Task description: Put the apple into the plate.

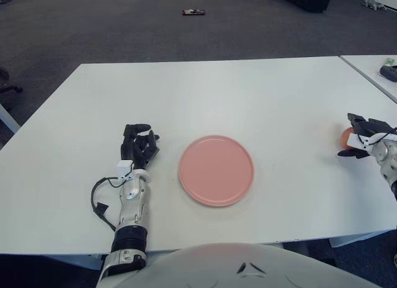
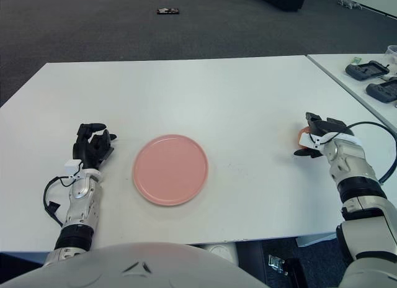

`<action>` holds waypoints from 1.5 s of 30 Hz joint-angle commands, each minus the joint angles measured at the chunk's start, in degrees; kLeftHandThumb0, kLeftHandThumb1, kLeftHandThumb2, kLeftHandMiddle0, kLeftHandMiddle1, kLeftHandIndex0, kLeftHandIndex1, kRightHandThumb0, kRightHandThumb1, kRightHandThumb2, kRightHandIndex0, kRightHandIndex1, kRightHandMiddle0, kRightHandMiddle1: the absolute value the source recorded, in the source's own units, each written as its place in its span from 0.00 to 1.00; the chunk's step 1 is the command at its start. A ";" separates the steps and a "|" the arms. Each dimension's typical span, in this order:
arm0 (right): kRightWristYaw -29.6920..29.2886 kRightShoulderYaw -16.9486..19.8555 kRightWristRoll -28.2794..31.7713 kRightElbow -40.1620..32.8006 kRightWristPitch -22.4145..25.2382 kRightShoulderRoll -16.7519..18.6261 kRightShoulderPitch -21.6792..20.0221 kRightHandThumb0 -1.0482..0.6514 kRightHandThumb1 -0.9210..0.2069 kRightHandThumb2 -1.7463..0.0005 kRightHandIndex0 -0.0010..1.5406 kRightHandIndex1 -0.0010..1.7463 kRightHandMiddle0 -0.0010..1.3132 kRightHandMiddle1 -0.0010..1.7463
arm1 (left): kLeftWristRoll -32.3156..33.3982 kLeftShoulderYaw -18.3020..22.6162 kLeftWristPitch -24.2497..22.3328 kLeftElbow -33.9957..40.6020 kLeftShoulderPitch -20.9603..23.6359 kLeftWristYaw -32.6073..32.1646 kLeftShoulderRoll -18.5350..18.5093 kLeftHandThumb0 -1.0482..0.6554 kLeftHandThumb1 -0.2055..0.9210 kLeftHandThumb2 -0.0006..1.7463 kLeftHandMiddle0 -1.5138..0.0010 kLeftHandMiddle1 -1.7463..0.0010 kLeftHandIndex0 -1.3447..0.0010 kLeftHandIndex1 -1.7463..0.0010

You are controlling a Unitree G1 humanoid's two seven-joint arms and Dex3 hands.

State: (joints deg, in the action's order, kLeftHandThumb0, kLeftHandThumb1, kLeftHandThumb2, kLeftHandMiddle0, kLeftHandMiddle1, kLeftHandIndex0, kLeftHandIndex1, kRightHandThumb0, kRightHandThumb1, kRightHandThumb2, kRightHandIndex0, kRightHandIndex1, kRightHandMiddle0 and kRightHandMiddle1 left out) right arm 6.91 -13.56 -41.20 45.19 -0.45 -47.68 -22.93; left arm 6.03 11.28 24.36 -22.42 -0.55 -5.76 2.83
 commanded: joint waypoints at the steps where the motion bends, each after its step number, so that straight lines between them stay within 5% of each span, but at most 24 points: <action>1: 1.18 -1.53 0.30 -0.41 0.61 1.53 -1.09 0.03 0.16 0.82 0.00 0.00 0.00 0.00 | -0.14 0.20 -2.11 -0.71 -1.51 -0.69 0.26 0.40 0.84 0.45 0.68 0.14 0.77 0.00; 8: -0.52 -2.52 0.92 2.58 0.11 2.66 -2.25 0.16 0.45 0.53 0.02 0.02 0.00 0.04 | 0.04 0.35 -2.19 -0.21 -1.79 -0.83 0.46 0.40 0.84 0.45 0.68 0.13 0.77 0.00; 19: -5.11 -1.14 4.62 6.12 -3.30 3.69 -2.74 0.36 0.64 0.35 0.00 0.84 0.00 0.82 | 0.53 0.63 -2.10 0.22 -1.96 -0.59 0.70 0.40 0.85 0.44 0.69 0.15 0.78 0.00; 23: -6.59 -1.13 5.41 6.80 -3.60 3.74 -3.06 0.40 0.64 0.31 0.05 0.97 0.07 0.96 | 0.58 0.64 -2.02 0.21 -1.87 -0.33 0.67 0.40 0.86 0.43 0.69 0.15 0.78 0.00; 27: -7.81 -1.09 5.80 6.62 -3.27 3.80 -3.00 0.38 0.45 0.38 0.12 0.99 0.28 0.97 | 0.42 0.57 -1.95 0.19 -1.88 -0.14 0.52 0.40 0.86 0.43 0.69 0.15 0.78 0.00; 32: -9.82 -0.96 5.77 5.74 -2.01 4.10 -2.73 0.56 0.52 0.34 0.29 1.00 0.53 0.78 | 0.58 0.56 -2.31 0.21 -1.83 0.10 0.37 0.40 0.85 0.43 0.68 0.15 0.78 0.00; 40: -11.86 -1.33 5.29 4.96 -0.81 4.40 -2.71 0.61 0.65 0.24 0.43 1.00 0.59 0.75 | 0.68 0.74 -2.43 0.03 -1.62 0.08 0.12 0.40 0.85 0.43 0.68 0.15 0.78 0.00; 45: -10.95 -0.97 5.44 0.70 1.08 4.15 -1.43 0.61 0.72 0.15 0.47 1.00 0.52 0.88 | 1.04 1.08 -2.27 -0.47 -1.32 0.21 -0.04 0.40 0.85 0.44 0.68 0.15 0.78 0.00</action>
State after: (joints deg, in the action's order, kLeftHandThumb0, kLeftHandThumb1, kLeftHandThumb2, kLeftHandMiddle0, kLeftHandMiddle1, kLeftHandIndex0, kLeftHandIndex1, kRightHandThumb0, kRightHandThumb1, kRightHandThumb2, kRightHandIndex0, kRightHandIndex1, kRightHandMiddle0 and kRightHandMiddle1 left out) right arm -4.23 -14.93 -36.16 48.18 -0.17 -43.76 -25.07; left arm 6.49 11.89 23.77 -21.10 -1.13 -5.77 3.02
